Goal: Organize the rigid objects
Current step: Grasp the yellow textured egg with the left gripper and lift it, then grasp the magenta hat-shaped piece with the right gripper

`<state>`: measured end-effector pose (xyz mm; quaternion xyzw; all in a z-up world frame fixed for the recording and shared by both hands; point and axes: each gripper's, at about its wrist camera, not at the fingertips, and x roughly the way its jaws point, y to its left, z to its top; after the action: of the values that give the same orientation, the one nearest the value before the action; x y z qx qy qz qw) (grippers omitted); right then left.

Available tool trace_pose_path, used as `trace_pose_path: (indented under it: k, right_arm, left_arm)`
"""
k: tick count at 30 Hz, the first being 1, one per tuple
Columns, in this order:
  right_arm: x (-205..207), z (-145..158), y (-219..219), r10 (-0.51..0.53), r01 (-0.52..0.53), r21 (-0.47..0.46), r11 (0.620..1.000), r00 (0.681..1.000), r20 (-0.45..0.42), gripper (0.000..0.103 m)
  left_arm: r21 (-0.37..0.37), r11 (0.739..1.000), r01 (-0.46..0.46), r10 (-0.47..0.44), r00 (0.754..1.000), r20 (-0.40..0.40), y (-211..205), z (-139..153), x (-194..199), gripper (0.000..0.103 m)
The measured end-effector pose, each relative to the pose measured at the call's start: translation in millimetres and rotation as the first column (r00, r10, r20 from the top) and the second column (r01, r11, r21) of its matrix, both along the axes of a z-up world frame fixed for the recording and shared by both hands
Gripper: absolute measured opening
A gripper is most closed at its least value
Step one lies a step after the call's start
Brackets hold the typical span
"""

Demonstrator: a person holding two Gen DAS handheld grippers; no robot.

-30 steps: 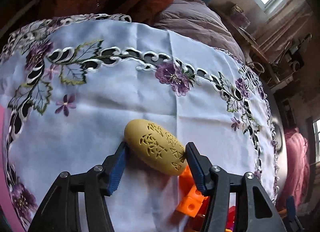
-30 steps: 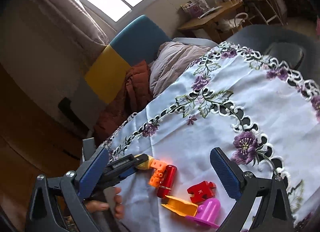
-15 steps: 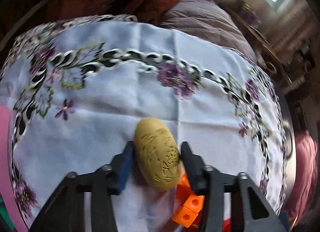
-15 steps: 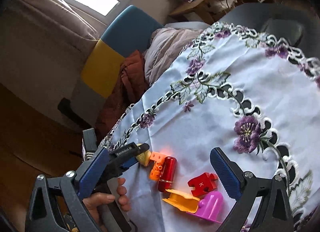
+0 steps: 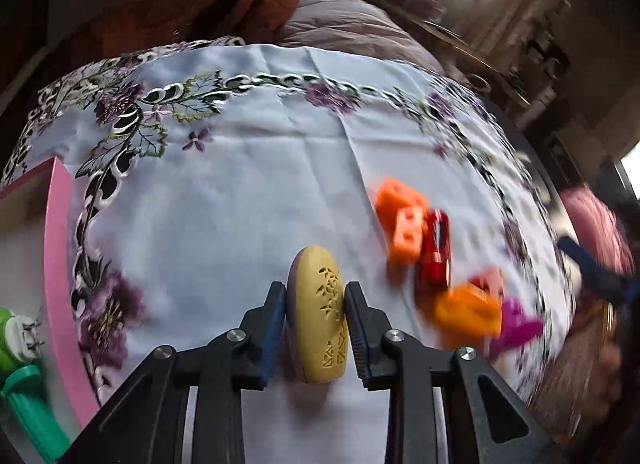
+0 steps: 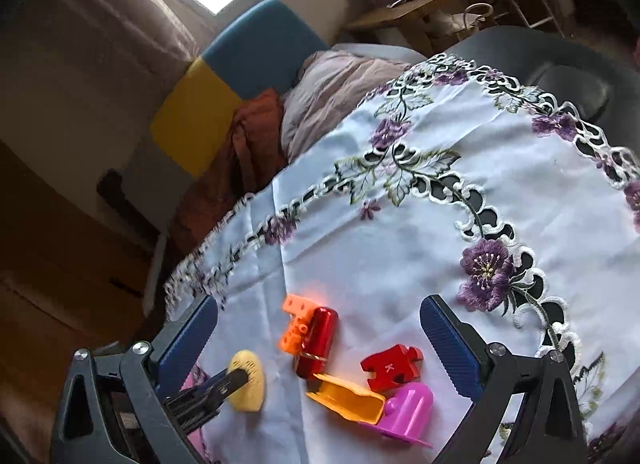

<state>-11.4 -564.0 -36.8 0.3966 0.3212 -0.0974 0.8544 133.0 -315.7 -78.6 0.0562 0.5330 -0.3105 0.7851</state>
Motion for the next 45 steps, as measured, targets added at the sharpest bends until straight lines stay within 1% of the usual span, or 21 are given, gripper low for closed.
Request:
trace_pose_path:
  k: [2, 5, 9, 12, 15, 18, 20, 22, 23, 24, 26, 28, 32, 34, 36, 38, 40, 42, 43, 44, 45]
  right_arm:
    - [3.1, -0.6, 4.3, 0.018, -0.019, -0.018, 1.0, 1.0, -0.022, 0.102]
    - [5.8, -3.6, 6.2, 0.018, -0.019, -0.021, 1.0, 0.999, -0.046, 0.102]
    - [5.8, -8.6, 1.5, -0.002, 0.003, 0.006, 1.0, 0.998, -0.065, 0.102]
    - [6.9, -11.3, -0.2, -0.001, 0.003, 0.022, 1.0, 0.997, -0.079, 0.102]
    - [12.6, -16.9, 0.3, 0.039, -0.033, 0.06, 0.998, 0.994, -0.106, 0.102]
    - [17.6, -20.3, 2.6, 0.107, -0.092, 0.105, 0.99, 0.984, -0.146, 0.102]
    - [19.5, -16.8, 10.3, 0.167, -0.156, 0.068, 0.985, 0.962, -0.215, 0.102]
    - [18.5, -14.0, 19.6, 0.223, -0.227, 0.02, 0.974, 0.929, -0.296, 0.102]
    - [18.1, -14.9, 24.1, 0.256, -0.265, 0.019, 0.964, 0.908, -0.331, 0.102]
    - [18.4, -18.6, 29.7, 0.294, -0.309, 0.024, 0.951, 0.876, -0.383, 0.102]
    - [18.2, -25.0, 36.5, 0.311, -0.344, 0.011, 0.939, 0.836, -0.451, 0.102]
    - [19.7, -32.7, 38.4, 0.31, -0.349, 0.016, 0.937, 0.81, -0.497, 0.102]
    - [20.6, -44.9, 39.0, 0.299, -0.345, 0.019, 0.938, 0.783, -0.545, 0.102]
    - [21.2, -49.4, 36.3, 0.3, -0.333, 0.044, 0.942, 0.775, -0.557, 0.102]
    - [21.4, -53.6, 30.0, 0.294, -0.301, 0.081, 0.95, 0.778, -0.555, 0.1]
    - [22.4, -56.2, 27.4, 0.286, -0.29, 0.086, 0.953, 0.776, -0.563, 0.094]
    - [25.9, -64.2, 27.4, 0.293, -0.287, 0.107, 0.952, 0.749, -0.594, 0.082]
    - [30.1, -71.1, 30.4, 0.313, -0.298, 0.131, 0.945, 0.721, -0.619, 0.061]
    - [31.4, -74.1, 31.3, 0.311, -0.299, 0.13, 0.945, 0.708, -0.634, 0.058]
    - [32.2, -73.4, 32.0, 0.3, -0.303, 0.11, 0.947, 0.707, -0.641, 0.051]
    - [33.1, -71.7, 33.0, 0.297, -0.314, 0.092, 0.945, 0.707, -0.642, 0.051]
  left_arm:
    - [0.006, 0.999, 0.031, -0.031, 0.999, 0.012, 5.5, 0.8, -8.4, 0.033]
    - [0.049, 0.996, 0.075, -0.077, 0.997, 0.021, 1.9, -2.8, -12.1, 0.037]
    - [0.055, 0.995, 0.081, -0.082, 0.997, 0.014, -2.9, -7.6, -12.6, 0.04]
    - [0.099, 0.992, 0.08, -0.083, 0.996, 0.023, -8.9, -13.2, -14.1, 0.043]
    - [0.127, 0.987, 0.102, -0.111, 0.992, 0.066, -12.1, -14.5, -21.1, 0.044]
    - [0.111, 0.989, 0.096, -0.105, 0.991, 0.084, -6.8, -15.0, -23.6, 0.044]
    - [0.098, 0.991, 0.089, -0.098, 0.991, 0.093, -1.9, -15.1, -25.6, 0.043]
    - [0.084, 0.993, 0.079, -0.087, 0.991, 0.099, 3.0, -14.0, -28.1, 0.043]
    - [0.073, 0.994, 0.076, -0.083, 0.992, 0.1, 6.1, -13.4, -30.0, 0.043]
    - [0.064, 0.995, 0.074, -0.081, 0.992, 0.101, 7.8, -12.9, -31.8, 0.043]
    - [0.045, 0.996, 0.071, -0.075, 0.992, 0.102, 13.3, -11.7, -35.8, 0.043]
    - [0.027, 0.997, 0.067, -0.07, 0.992, 0.102, 18.3, -10.2, -39.6, 0.043]
    - [-0.007, 0.998, 0.069, -0.067, 0.991, 0.113, 29.1, -3.9, -46.7, 0.043]
    - [-0.018, 0.997, 0.07, -0.067, 0.991, 0.115, 32.0, -1.3, -49.2, 0.043]
    - [-0.034, 0.997, 0.073, -0.068, 0.99, 0.126, 35.1, 3.0, -52.7, 0.043]
    - [-0.038, 0.996, 0.077, -0.071, 0.988, 0.139, 36.5, 6.2, -56.1, 0.043]
    - [-0.047, 0.996, 0.08, -0.073, 0.988, 0.138, 38.8, 9.0, -58.7, 0.043]
    - [-0.057, 0.995, 0.078, -0.069, 0.987, 0.144, 42.3, 12.4, -61.8, 0.043]
    - [-0.064, 0.995, 0.078, -0.068, 0.987, 0.145, 44.7, 14.4, -63.4, 0.043]
    - [-0.069, 0.995, 0.077, -0.067, 0.987, 0.144, 46.3, 15.6, -64.4, 0.043]
    - [-0.073, 0.995, 0.074, -0.063, 0.987, 0.145, 48.0, 16.7, -65.7, 0.043]
